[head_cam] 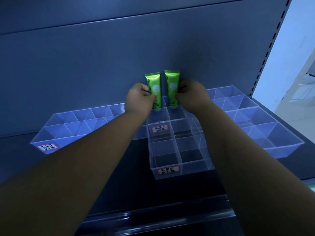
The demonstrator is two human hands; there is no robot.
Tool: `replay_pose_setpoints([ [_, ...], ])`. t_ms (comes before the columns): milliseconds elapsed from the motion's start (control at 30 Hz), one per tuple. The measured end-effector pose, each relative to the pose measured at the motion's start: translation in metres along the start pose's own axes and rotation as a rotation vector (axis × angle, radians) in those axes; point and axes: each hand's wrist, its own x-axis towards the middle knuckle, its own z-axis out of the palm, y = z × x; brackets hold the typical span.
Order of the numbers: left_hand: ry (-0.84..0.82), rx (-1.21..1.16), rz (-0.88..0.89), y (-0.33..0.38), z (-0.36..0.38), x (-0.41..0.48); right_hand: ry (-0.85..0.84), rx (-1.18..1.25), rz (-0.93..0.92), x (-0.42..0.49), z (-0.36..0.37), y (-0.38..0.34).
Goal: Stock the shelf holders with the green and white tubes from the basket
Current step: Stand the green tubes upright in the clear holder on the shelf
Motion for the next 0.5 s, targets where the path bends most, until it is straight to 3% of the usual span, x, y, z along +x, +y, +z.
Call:
replay_pose_setpoints([
  [500,-0.006,0.027,0.028,-0.0007,0.0004,-0.0013,0.022,0.016,-0.028,-0.0009,0.0002,0.002],
])
